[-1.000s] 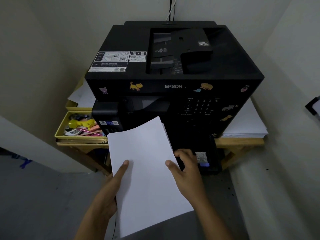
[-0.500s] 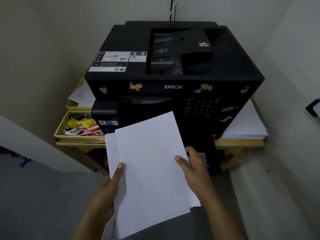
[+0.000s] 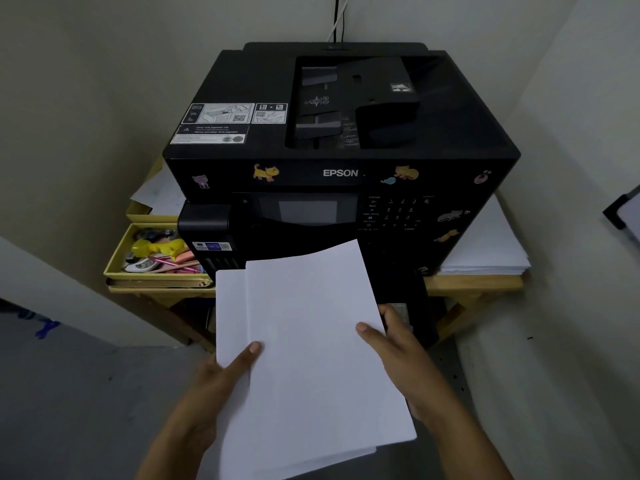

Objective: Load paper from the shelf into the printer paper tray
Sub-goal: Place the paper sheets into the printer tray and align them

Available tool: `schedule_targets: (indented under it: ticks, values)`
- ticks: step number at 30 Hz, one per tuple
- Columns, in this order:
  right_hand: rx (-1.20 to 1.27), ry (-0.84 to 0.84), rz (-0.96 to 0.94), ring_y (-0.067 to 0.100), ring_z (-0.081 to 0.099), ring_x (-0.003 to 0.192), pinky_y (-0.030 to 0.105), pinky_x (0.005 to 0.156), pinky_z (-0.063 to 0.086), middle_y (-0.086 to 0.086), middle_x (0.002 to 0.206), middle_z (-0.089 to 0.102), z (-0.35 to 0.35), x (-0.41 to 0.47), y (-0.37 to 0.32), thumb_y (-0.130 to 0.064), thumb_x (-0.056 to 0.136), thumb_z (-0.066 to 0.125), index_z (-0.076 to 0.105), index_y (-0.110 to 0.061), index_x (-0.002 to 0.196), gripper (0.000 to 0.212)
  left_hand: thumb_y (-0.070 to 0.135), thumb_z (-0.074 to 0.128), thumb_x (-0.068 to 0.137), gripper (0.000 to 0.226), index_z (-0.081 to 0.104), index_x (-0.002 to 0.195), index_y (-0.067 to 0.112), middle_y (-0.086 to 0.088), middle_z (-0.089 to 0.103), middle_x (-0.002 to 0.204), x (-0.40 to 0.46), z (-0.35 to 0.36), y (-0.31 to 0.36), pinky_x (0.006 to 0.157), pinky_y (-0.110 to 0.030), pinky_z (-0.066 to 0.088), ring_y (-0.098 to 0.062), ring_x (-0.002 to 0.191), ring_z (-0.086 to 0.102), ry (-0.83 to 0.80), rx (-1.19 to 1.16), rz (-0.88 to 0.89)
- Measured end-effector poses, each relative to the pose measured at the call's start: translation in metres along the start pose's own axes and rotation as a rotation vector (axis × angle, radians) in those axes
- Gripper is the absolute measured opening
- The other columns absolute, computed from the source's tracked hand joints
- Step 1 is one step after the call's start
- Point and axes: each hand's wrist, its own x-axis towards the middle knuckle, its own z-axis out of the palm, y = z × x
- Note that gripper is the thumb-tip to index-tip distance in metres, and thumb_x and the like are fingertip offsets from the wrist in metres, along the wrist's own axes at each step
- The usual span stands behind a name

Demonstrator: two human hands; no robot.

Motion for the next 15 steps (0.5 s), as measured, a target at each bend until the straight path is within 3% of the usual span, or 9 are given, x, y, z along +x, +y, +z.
schedule_targets:
  ticks: [4, 10, 15]
  values:
    - [0.220, 0.067, 0.151, 0.014, 0.079, 0.097, 0.036, 0.085, 0.061, -0.016, 0.099, 0.084, -0.002, -0.008, 0.000, -0.031, 0.102, 0.070, 0.073, -0.035, 0.121, 0.019, 0.054, 0.092, 0.060, 0.079, 0.072, 0.126, 0.017, -0.008, 0.081, 0.113, -0.002, 0.002, 0.000, 0.099, -0.059, 0.057, -0.036, 0.103, 0.077, -0.016, -0.016, -0.009]
    - [0.231, -0.031, 0.199, 0.016, 0.077, 0.114, 0.048, 0.110, 0.055, -0.007, 0.125, 0.080, -0.009, -0.020, 0.005, -0.020, 0.104, 0.068, 0.071, -0.035, 0.133, 0.033, 0.046, 0.090, 0.067, 0.069, 0.073, 0.125, 0.013, -0.013, 0.080, 0.115, -0.003, 0.005, 0.003, 0.100, -0.061, 0.056, -0.039, 0.105, 0.077, -0.065, -0.036, -0.020]
    - [0.104, 0.060, 0.179, 0.011, 0.079, 0.103, 0.043, 0.099, 0.060, -0.014, 0.112, 0.082, -0.011, -0.021, 0.011, -0.021, 0.107, 0.063, 0.072, -0.039, 0.127, 0.028, 0.054, 0.095, 0.061, 0.076, 0.073, 0.124, 0.019, -0.010, 0.080, 0.117, -0.002, 0.015, 0.004, 0.099, -0.060, 0.056, -0.039, 0.107, 0.076, -0.068, -0.024, -0.058]
